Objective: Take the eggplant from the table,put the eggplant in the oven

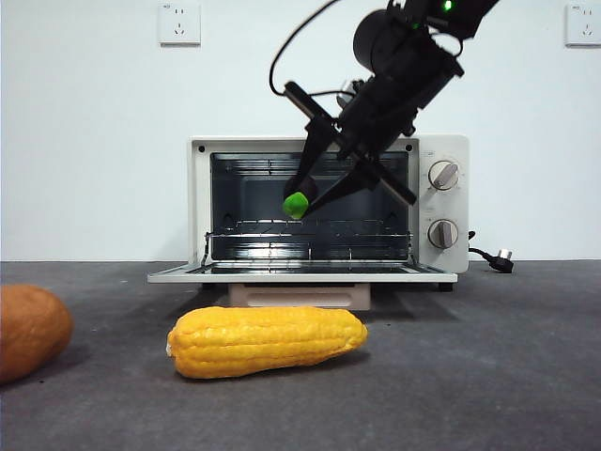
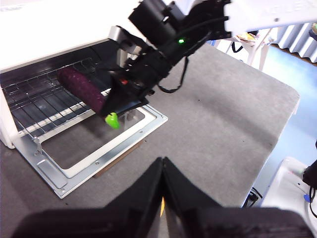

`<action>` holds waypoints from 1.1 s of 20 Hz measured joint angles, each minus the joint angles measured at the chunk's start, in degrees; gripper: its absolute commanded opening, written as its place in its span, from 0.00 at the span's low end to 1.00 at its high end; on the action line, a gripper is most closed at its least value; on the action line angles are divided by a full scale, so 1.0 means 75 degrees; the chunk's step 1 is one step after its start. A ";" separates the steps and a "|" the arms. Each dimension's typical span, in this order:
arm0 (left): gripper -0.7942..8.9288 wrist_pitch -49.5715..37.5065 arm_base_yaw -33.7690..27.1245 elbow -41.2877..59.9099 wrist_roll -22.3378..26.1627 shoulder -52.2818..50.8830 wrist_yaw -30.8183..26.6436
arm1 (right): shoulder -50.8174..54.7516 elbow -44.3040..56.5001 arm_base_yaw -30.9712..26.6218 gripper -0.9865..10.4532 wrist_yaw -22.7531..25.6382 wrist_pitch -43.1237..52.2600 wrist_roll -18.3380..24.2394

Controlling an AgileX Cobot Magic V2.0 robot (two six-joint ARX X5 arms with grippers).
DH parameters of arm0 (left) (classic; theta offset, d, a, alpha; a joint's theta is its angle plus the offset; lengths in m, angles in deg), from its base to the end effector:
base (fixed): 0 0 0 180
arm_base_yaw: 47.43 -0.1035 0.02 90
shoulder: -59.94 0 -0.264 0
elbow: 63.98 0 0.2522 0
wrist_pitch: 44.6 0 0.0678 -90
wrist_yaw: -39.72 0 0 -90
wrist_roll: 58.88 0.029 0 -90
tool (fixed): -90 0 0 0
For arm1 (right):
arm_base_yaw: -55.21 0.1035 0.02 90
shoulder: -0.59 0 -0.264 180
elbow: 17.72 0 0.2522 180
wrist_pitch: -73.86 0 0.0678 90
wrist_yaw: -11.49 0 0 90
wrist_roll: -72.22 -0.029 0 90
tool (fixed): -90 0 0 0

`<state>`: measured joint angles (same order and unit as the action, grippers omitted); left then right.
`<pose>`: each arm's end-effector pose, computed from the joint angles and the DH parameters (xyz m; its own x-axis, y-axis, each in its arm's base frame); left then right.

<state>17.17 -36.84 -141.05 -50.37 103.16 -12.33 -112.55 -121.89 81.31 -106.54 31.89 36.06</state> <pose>0.1119 -0.0391 0.3823 0.5719 -0.7325 -0.3692 0.7397 0.6551 -0.1540 0.3817 0.2022 0.2344 0.2928 0.6667 -0.6854 -0.1168 0.7364 0.6664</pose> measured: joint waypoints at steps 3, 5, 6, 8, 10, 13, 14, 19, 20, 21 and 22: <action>0.08 0.0050 0.0023 0.0000 0.0000 -0.0003 0.0000 | -0.0210 -0.0006 -0.0093 0.08 0.0353 0.0606 -0.0504; 0.08 0.0055 0.0029 0.0000 0.0003 0.0000 0.0000 | -0.0221 -0.0009 -0.0143 0.08 0.1017 0.0833 -0.0769; 0.08 0.0055 0.0026 0.0000 0.0003 -0.0003 0.0000 | -0.0221 -0.0015 -0.0146 0.08 0.1341 0.0921 -0.0857; 0.08 0.0055 0.0029 0.0000 0.0006 -0.0003 0.0000 | -0.0221 -0.0015 -0.0184 0.08 0.1862 0.1087 -0.1017; 0.08 0.0055 0.0029 0.0000 0.0006 -0.0003 0.0000 | -0.0221 -0.0015 -0.0187 0.10 0.2162 0.1256 -0.1072; 0.08 0.0055 0.0029 0.0000 0.0006 -0.0003 0.0000 | -0.0221 -0.0015 -0.0192 0.24 0.2602 0.1463 -0.1096; 0.08 0.0055 0.0032 0.0000 0.0006 -0.0003 0.0000 | -0.0221 -0.0015 -0.0192 0.26 0.2748 0.1515 -0.1096; 0.08 0.0067 0.0032 0.0000 0.0006 -0.0003 0.0000 | -0.0221 -0.0017 -0.0192 0.26 0.2859 0.1539 -0.1099; 0.08 0.0090 0.0032 0.0000 0.0009 -0.0003 0.0000 | -0.0221 -0.0017 -0.0192 0.26 0.2859 0.1539 -0.1099; 0.08 0.0114 0.0032 0.0000 0.0006 -0.0003 0.0000 | -0.0221 -0.0017 -0.0192 0.26 0.2859 0.1536 -0.1099; 0.08 0.0117 0.0032 0.0000 0.0009 -0.0003 0.0000 | -0.0221 -0.0015 -0.0192 0.26 0.2859 0.1539 -0.1099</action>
<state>18.04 -36.60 -141.05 -50.30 103.14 -12.33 -114.21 -122.00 79.87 -85.10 43.43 27.82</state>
